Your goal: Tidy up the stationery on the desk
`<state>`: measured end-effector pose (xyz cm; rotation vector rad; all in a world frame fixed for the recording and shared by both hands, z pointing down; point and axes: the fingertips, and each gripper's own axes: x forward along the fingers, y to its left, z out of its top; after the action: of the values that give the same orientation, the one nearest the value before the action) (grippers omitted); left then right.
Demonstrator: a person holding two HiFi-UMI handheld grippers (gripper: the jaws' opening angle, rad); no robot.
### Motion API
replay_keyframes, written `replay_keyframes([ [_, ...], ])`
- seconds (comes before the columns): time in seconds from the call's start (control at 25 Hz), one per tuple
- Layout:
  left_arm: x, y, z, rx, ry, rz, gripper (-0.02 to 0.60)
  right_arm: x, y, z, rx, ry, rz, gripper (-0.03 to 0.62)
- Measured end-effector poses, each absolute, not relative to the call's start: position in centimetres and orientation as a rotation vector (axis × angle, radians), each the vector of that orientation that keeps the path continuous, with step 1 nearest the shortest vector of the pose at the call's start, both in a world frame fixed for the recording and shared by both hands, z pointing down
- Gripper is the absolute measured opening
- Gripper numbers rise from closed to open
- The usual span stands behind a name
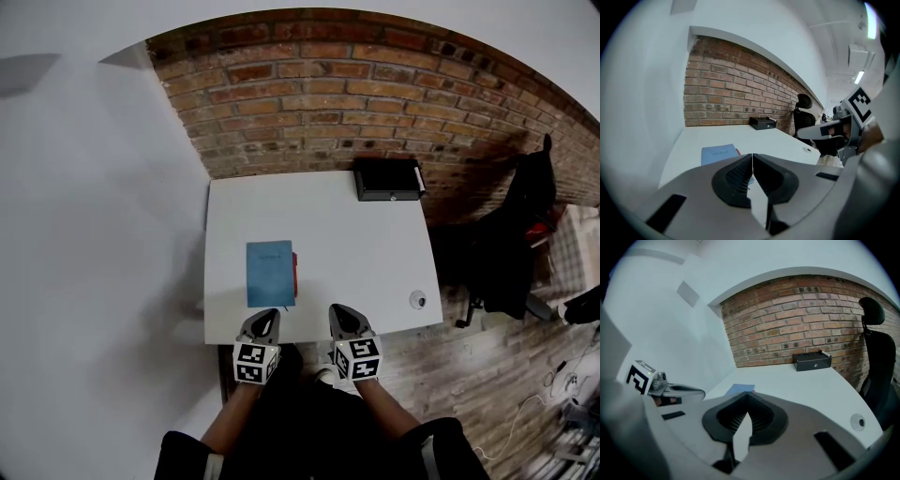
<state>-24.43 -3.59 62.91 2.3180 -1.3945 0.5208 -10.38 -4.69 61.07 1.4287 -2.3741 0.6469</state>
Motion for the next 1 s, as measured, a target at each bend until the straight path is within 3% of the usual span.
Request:
replay_keyframes([
  [1.0, -19.8, 4.7, 58.4, 2.363, -1.549, 0.44, 0.017, -5.3, 3.5, 57.0, 1.44, -2.489, 0.491, 0.021],
])
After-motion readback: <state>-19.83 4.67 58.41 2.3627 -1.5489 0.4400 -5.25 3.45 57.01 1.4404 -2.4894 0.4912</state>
